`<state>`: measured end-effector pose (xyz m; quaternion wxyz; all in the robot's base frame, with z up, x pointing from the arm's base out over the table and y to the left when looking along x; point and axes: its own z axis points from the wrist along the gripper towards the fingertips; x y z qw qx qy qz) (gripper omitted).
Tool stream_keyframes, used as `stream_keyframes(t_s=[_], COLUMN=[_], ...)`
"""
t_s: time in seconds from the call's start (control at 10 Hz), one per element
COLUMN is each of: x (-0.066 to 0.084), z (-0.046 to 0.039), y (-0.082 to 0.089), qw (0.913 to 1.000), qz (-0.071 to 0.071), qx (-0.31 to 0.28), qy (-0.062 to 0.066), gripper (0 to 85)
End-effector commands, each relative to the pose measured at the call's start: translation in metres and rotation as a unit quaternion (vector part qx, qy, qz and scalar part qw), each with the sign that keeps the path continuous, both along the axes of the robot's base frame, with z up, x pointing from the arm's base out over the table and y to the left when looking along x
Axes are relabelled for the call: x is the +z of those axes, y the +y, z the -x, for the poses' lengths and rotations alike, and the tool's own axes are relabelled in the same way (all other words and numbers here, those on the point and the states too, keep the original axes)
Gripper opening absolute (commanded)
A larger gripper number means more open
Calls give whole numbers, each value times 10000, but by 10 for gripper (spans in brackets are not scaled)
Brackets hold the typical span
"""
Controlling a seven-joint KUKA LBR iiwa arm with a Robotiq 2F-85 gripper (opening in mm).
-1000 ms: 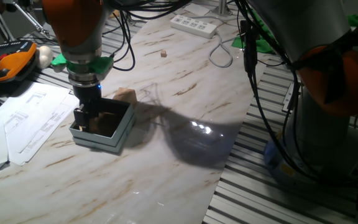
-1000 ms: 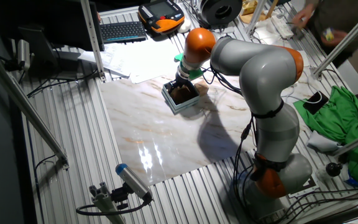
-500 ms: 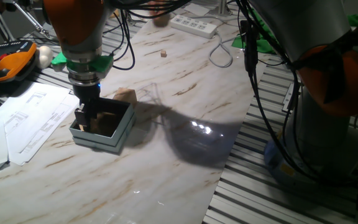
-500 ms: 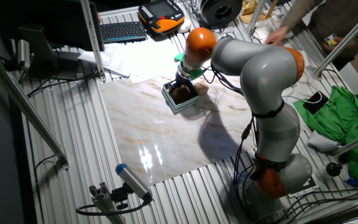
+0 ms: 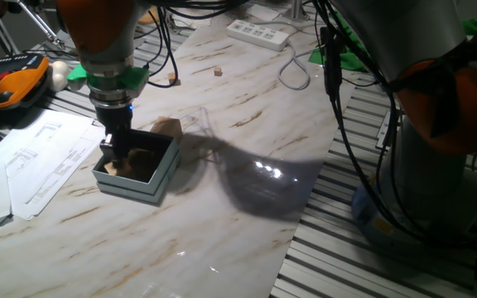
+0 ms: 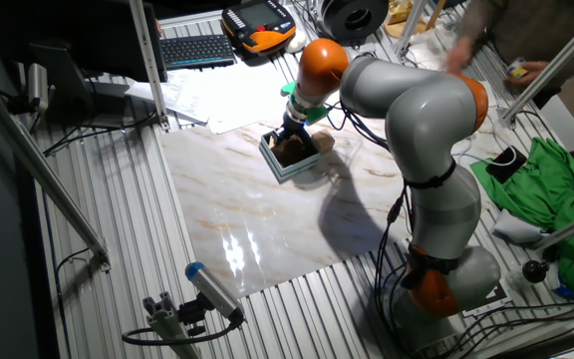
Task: Take everything out of the gift box
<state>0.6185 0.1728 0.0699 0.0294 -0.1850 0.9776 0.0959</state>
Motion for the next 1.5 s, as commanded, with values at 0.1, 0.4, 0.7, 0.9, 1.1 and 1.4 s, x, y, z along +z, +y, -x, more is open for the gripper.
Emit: stream_keyframes(t_s=[0.1,0.4,0.7,0.9,1.1,1.4], x=[4,29,6,-11,-32,-77], z=[10,25,80,115,100,78], y=[13,17,53,80,70,61], qw=[9998,9996,9994,9992,9992,9993], qz=[51,64,78,76,67,35], qx=[-176,-266,-331,-388,-394,-383], qy=[7,24,52,39,10,-15], gripper=[680,850,850,850,850,850])
